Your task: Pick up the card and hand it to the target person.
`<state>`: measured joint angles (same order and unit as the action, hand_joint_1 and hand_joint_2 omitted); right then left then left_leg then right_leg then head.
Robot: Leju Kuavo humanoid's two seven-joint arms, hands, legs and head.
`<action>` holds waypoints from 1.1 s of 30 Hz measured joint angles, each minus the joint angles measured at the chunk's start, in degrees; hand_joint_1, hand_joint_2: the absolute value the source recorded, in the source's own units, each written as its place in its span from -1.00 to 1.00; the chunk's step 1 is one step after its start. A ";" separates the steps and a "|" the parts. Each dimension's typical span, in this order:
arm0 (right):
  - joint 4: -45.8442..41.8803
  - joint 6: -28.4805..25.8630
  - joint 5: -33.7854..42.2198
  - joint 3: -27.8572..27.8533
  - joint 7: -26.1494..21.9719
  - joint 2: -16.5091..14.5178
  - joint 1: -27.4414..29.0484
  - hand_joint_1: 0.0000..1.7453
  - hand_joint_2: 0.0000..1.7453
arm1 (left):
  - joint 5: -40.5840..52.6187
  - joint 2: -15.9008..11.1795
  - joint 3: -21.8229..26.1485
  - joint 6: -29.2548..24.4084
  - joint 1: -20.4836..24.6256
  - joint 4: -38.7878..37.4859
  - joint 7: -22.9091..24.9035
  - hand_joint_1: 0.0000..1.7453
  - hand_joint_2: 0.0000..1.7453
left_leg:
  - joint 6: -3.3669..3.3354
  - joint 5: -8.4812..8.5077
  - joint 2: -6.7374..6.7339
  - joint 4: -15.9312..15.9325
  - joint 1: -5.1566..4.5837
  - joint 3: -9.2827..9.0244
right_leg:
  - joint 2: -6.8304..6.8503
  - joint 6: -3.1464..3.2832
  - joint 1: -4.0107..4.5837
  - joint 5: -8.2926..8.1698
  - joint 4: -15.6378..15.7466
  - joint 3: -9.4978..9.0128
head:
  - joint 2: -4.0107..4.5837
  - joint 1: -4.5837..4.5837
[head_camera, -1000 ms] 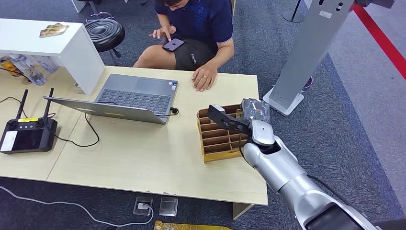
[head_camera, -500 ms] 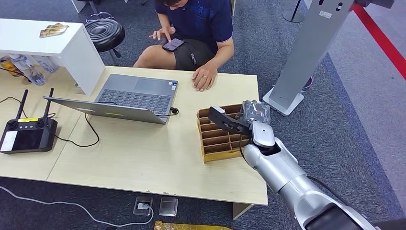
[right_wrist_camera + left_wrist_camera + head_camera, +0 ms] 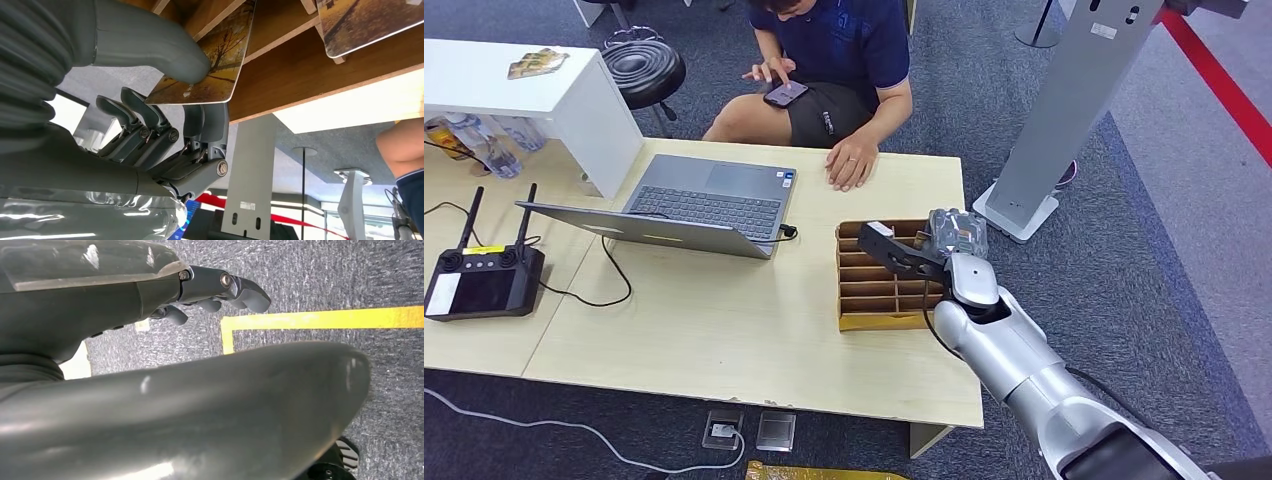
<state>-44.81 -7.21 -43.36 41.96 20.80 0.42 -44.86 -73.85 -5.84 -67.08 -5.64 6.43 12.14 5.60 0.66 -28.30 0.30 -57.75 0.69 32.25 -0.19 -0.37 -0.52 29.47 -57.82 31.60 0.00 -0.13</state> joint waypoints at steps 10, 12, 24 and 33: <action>-12.58 1.71 -0.20 -0.14 3.72 0.82 1.06 0.96 1.00 | -1.13 -0.01 0.00 -0.19 -0.16 -0.01 -0.14 -1.00 -1.00 | 0.00 0.00 -0.03 0.00 0.00 0.00 | -0.03 0.00 0.00 0.00 0.00 0.05 | 0.00 -0.08; -16.29 1.68 -0.21 -0.26 4.44 1.42 0.95 0.96 1.00 | -1.14 -0.02 0.00 -0.19 -0.19 -0.01 -0.15 -1.00 -1.00 | 0.00 0.00 -0.03 0.00 0.00 0.00 | -0.03 0.00 0.00 0.00 0.00 0.05 | 0.00 -0.07; -25.06 3.16 1.28 -0.77 4.92 2.98 -3.27 0.96 1.00 | 0.50 -0.02 -0.08 0.27 -0.13 0.00 -0.49 -1.00 -1.00 | 0.00 0.00 -0.03 0.00 0.00 0.02 | -0.03 0.00 0.00 -0.01 -0.02 0.03 | 0.00 0.00; -6.62 4.45 3.48 1.33 -1.83 -4.84 -13.76 0.96 1.00 | 1.96 -0.02 -0.52 0.84 0.81 0.01 -1.46 -1.00 -1.00 | 0.03 0.03 0.09 0.01 0.01 0.07 | 0.07 0.01 0.01 0.00 -0.11 0.04 | 0.00 -0.05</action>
<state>-51.44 -2.76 -39.88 43.29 18.97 -4.42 -58.62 -71.90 -5.86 -67.60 -4.81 7.25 12.15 4.14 0.68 -28.28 0.39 -57.74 0.69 32.32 -0.13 -0.35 -0.51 29.48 -57.93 31.64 0.00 -0.17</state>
